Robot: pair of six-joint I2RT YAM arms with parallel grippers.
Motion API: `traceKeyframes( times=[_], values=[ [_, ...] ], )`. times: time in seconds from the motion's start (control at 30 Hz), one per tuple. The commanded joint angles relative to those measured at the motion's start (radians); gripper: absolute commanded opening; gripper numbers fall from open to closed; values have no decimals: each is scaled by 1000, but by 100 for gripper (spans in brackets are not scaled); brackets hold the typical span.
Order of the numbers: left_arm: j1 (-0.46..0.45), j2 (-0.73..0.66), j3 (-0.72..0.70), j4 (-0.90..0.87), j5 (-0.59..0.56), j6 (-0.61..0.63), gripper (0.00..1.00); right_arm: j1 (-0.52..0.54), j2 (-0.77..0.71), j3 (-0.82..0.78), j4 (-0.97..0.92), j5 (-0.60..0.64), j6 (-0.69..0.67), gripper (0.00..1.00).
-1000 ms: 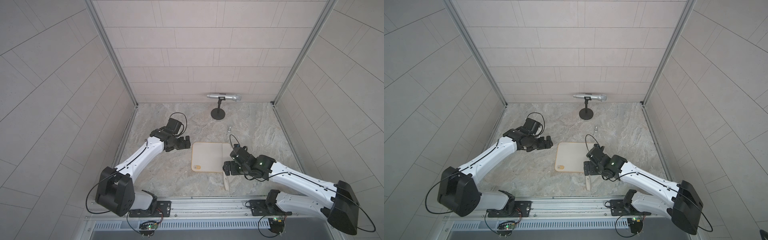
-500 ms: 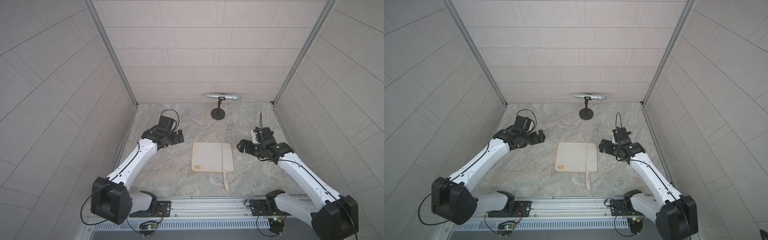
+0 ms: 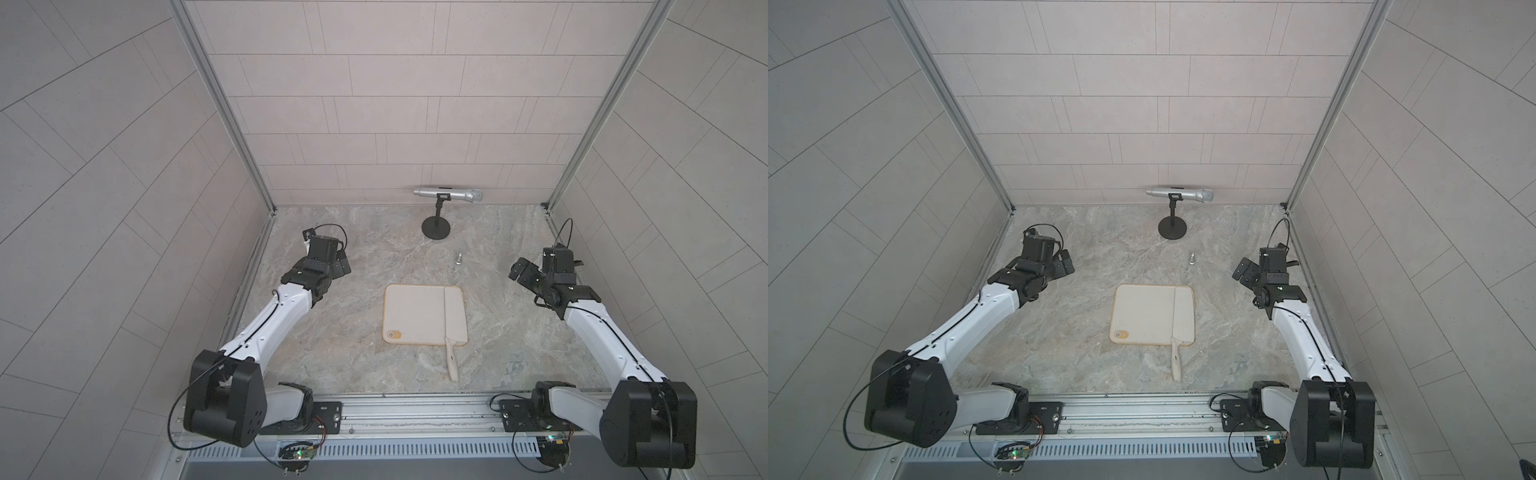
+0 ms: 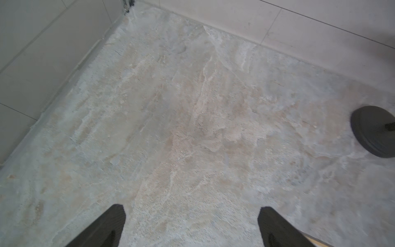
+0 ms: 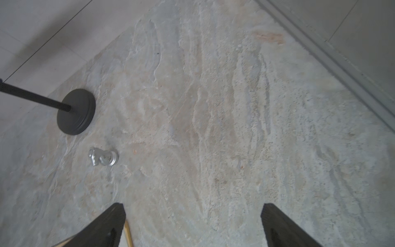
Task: Align the knife with the edge of the cutting board
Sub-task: Reset both arms
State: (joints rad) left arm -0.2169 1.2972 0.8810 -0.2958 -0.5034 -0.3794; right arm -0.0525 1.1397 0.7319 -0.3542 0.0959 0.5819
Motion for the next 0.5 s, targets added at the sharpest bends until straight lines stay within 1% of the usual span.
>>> traceKeyframes(
  times=[0.0, 0.1, 0.2, 0.3, 0.47],
  values=[
    [16, -22, -50, 201, -132, 77, 100, -6, -12, -70, 216, 143, -22, 100],
    [33, -1, -103, 291, -138, 134, 100, -6, 10, -100, 325, 219, -68, 100],
    [44, 15, -183, 405, -153, 188, 100, -13, 35, -160, 430, 262, -113, 100],
    [52, 48, -268, 555, -139, 257, 100, -25, 58, -209, 539, 273, -137, 100],
    [60, 104, -352, 749, -58, 334, 100, -46, 117, -212, 585, 254, -173, 100]
  ],
)
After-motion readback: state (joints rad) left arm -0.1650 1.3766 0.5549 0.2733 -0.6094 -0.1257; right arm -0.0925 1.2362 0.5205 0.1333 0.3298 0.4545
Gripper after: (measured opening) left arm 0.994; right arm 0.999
